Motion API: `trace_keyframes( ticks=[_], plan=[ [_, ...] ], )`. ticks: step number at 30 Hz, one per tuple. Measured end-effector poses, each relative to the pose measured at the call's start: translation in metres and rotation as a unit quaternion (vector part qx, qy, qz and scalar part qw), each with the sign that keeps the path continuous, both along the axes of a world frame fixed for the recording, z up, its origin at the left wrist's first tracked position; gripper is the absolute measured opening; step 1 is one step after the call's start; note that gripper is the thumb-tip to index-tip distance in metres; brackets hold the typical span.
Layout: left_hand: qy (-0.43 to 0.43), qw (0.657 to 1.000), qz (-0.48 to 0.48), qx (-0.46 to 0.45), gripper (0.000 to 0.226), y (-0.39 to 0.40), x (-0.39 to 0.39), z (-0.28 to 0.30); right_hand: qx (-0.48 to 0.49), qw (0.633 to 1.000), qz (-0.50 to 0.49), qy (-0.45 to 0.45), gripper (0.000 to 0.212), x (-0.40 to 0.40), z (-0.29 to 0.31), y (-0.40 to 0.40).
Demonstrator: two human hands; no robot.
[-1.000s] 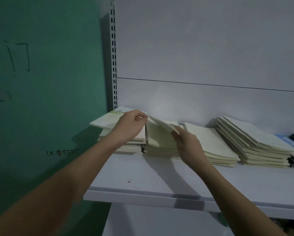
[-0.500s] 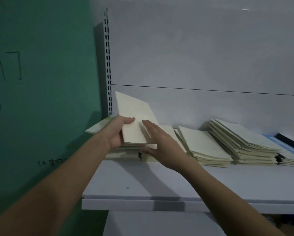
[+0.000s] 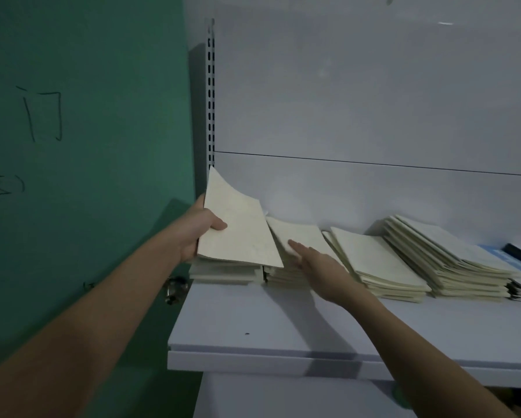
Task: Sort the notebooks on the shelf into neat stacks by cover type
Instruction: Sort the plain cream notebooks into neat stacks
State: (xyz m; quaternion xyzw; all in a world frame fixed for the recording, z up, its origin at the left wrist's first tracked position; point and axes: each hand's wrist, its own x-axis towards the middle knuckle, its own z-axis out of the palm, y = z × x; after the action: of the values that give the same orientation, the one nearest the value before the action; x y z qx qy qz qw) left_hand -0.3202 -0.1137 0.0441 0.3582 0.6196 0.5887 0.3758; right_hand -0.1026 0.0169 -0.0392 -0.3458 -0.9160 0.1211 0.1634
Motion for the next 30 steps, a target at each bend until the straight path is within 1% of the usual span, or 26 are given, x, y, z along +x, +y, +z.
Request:
trace_keyframes(
  ticks=[2,3,5,8,9,10,12,14,15,17,18,20,21,22,23,24,26,27,28,29,30],
  plan=[
    [-0.012,1.0,-0.001,0.019,0.068,0.0,-0.004,0.0,-0.055,0.986,-0.04,0.151,0.036,0.0,0.008,0.003],
    [-0.019,1.0,-0.005,0.025,0.068,-0.001,-0.006,0.0,-0.075,0.97,-0.063,0.223,0.033,0.0,0.013,0.004],
    [-0.035,0.999,-0.019,0.031,0.067,-0.001,-0.008,0.0,-0.098,0.93,-0.096,0.34,0.034,-0.002,0.023,0.002],
    [-0.05,0.997,-0.043,0.031,0.067,0.003,-0.003,-0.004,-0.093,0.873,-0.124,0.463,0.029,-0.011,0.035,-0.01],
    [-0.052,0.997,-0.046,0.032,0.067,0.005,0.0,-0.005,-0.077,0.861,-0.124,0.487,0.027,-0.015,0.039,-0.018],
    [-0.054,0.997,-0.045,0.035,0.065,0.008,0.005,-0.007,-0.056,0.858,-0.117,0.498,0.026,-0.02,0.041,-0.026],
    [-0.061,0.996,-0.038,0.045,0.057,0.013,0.014,-0.01,0.001,0.875,-0.09,0.475,0.03,-0.03,0.045,-0.045],
    [-0.076,0.995,-0.029,0.052,0.04,0.018,0.021,-0.011,0.053,0.907,-0.065,0.413,0.034,-0.039,0.045,-0.063],
    [-0.088,0.994,-0.029,0.051,0.036,0.019,0.024,-0.01,0.083,0.923,-0.052,0.373,0.035,-0.043,0.042,-0.07],
    [-0.132,0.989,-0.037,0.05,0.044,0.023,0.026,-0.008,0.144,0.945,-0.006,0.294,0.039,-0.051,0.035,-0.08],
    [-0.152,0.986,-0.042,0.053,0.044,0.025,0.025,-0.007,0.156,0.953,0.018,0.26,0.041,-0.054,0.031,-0.082],
    [-0.16,0.984,-0.044,0.06,0.037,0.026,0.02,-0.008,0.119,0.969,0.051,0.212,0.045,-0.055,0.028,-0.084],
    [-0.154,0.985,-0.042,0.061,0.039,0.026,0.017,-0.009,0.088,0.976,0.063,0.19,0.048,-0.054,0.029,-0.083],
    [-0.144,0.987,-0.037,0.063,0.044,0.026,0.013,-0.01,0.057,0.979,0.072,0.181,0.049,-0.05,0.03,-0.081],
    [-0.136,0.988,-0.031,0.065,0.048,0.026,0.009,-0.012,0.025,0.977,0.074,0.198,0.049,-0.045,0.03,-0.079],
    [-0.131,0.989,-0.025,0.068,0.051,0.026,0.004,-0.013,-0.007,0.968,0.058,0.242,0.046,-0.04,0.029,-0.074],
    [-0.138,0.987,-0.023,0.078,0.052,0.025,-0.004,-0.015,-0.028,0.939,-0.025,0.342,0.041,-0.03,0.023,-0.061],
    [-0.143,0.986,-0.022,0.083,0.051,0.024,-0.007,-0.015,-0.019,0.934,-0.075,0.349,0.039,-0.026,0.019,-0.053],
    [-0.146,0.985,-0.021,0.087,0.049,0.023,-0.01,-0.016,-0.015,0.937,-0.116,0.33,0.037,-0.022,0.015,-0.045],
    [-0.149,0.985,-0.017,0.091,0.048,0.022,-0.012,-0.016,-0.011,0.949,-0.138,0.285,0.036,-0.018,0.011,-0.037],
    [-0.154,0.984,-0.014,0.094,0.048,0.021,-0.013,-0.017,-0.002,0.965,-0.143,0.22,0.039,-0.015,0.007,-0.03]
  ],
)
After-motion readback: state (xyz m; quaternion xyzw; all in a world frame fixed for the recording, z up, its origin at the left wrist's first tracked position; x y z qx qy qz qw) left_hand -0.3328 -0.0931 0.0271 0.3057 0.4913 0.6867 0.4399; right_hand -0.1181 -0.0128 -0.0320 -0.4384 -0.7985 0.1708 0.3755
